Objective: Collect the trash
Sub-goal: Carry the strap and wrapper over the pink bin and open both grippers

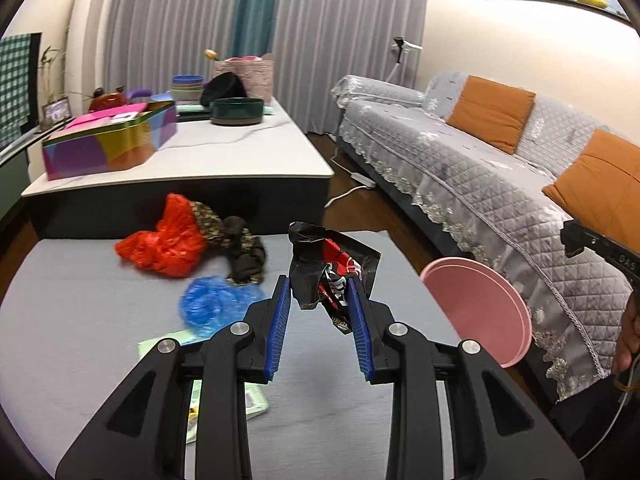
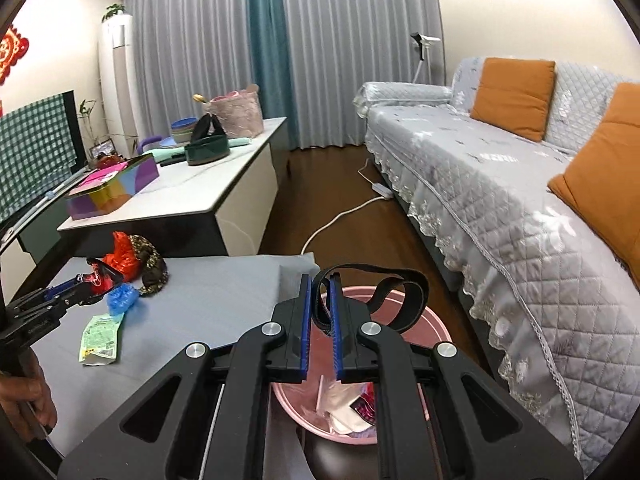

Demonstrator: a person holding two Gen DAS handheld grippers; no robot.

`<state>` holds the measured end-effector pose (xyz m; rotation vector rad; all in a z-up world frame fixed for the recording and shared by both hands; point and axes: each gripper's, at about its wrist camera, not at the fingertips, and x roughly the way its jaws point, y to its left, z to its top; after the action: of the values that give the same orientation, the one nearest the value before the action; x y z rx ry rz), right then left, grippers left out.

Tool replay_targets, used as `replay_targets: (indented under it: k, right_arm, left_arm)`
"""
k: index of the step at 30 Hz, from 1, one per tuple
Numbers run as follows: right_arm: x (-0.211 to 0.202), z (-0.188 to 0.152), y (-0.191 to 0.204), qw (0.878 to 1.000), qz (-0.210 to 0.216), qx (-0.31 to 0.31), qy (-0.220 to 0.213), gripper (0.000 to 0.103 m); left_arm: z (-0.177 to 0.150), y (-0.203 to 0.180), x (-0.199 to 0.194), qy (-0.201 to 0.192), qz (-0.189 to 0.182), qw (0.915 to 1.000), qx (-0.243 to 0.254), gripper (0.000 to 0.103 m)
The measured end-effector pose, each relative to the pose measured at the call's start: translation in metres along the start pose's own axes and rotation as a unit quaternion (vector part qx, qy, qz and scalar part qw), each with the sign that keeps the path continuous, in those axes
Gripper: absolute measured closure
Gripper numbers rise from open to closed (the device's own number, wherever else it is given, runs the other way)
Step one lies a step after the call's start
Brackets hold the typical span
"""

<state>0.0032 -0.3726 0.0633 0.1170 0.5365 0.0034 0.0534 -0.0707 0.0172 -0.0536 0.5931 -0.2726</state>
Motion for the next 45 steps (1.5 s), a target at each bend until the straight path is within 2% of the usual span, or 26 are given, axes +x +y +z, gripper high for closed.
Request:
replay_targets:
  k: [14,45]
  right_arm:
    - [-0.002,-0.008,-0.023,1.0,-0.023,0.013,0.0,0.094]
    - [-0.001,-0.005,-0.025,1.0,-0.024,0.018,-0.004,0.094]
  left_arm:
    - [0.001,-0.034,0.011,0.003,-0.03,0.9994,0.016,0.074]
    - [-0.003,-0.049,0.018,0.01,-0.036,0.9989,0.029,0.074]
